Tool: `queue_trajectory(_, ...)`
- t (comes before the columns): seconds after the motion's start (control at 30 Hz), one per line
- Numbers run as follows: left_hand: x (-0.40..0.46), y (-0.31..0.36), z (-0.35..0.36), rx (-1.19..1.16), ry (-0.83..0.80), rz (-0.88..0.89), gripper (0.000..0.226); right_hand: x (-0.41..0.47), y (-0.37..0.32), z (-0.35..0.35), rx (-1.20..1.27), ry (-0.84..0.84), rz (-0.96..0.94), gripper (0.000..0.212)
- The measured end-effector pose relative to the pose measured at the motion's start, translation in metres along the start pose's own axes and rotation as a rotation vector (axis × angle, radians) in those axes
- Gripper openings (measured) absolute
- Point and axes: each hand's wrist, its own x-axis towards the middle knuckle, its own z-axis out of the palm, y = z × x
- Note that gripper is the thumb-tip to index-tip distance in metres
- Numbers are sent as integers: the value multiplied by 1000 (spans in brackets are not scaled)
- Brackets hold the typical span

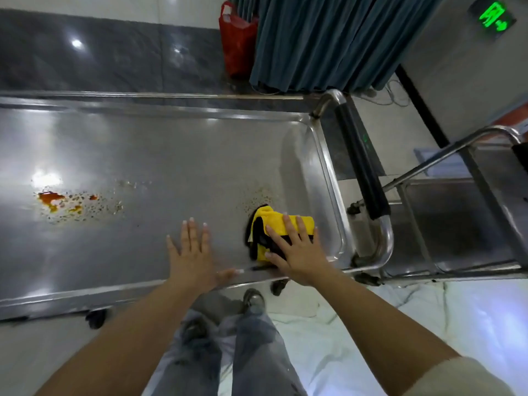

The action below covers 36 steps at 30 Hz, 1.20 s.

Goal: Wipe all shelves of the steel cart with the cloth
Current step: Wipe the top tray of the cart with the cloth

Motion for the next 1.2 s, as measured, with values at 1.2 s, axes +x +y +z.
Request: queue_trajectory(1.2,20,20,-10,-69,-253,-186,142,274,41,-113,143,-14,-77,61)
